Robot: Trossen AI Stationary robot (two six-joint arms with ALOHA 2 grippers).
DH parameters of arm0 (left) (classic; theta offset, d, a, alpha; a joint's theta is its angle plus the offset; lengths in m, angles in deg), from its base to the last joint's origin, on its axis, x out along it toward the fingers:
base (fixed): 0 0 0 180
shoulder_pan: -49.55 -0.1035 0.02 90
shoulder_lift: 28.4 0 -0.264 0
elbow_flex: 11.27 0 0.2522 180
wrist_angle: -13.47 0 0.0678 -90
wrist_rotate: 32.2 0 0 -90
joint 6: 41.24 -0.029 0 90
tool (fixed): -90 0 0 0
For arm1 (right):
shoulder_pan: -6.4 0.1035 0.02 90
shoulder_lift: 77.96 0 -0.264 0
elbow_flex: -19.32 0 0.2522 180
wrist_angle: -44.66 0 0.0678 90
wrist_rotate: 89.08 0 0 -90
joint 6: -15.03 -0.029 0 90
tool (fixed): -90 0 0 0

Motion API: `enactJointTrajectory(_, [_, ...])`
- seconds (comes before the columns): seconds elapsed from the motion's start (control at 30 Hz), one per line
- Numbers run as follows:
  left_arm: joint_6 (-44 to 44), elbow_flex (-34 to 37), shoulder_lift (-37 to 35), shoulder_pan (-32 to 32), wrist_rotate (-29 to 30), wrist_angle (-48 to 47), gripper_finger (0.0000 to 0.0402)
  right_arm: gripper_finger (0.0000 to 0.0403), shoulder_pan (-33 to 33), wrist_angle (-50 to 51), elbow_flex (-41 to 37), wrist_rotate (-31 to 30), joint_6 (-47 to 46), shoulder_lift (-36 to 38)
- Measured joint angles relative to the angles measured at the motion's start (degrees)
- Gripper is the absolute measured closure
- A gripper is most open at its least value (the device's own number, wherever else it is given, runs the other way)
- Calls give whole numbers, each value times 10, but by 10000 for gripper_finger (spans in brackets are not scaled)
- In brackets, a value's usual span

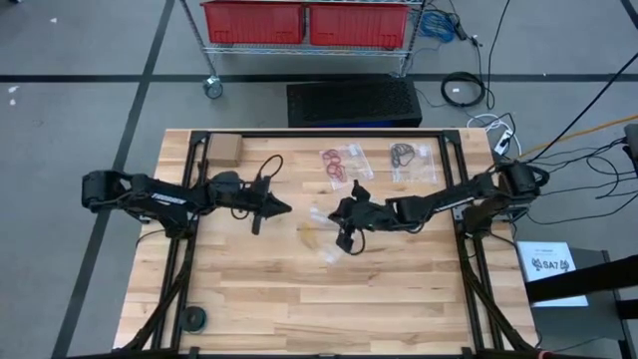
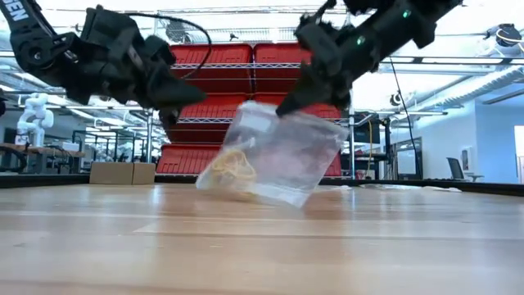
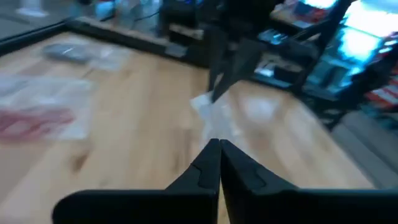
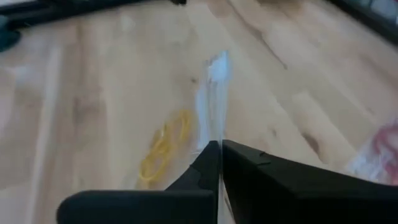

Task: Sort rubber bands
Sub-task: Close the top left transparent zip lock bag

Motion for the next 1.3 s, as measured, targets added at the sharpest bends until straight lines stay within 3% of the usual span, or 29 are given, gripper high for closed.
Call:
enactJointTrajectory(0.2, [40, -22, 0, 26, -37, 27, 338, 401, 32, -20, 0, -16, 37, 19])
enactJointTrajectory(0.47, [53, -65, 0, 60, -11, -18, 267, 402, 54, -42, 0, -31, 75, 19])
enactJointTrajectory(0.63, [54, -88, 4, 64, 36, -101, 260, 403, 59, -66, 0, -32, 97, 19])
enactJointTrajectory(1.3, [105, -103, 78, 67, -29, -2, 260, 403, 59, -62, 0, -32, 102, 20])
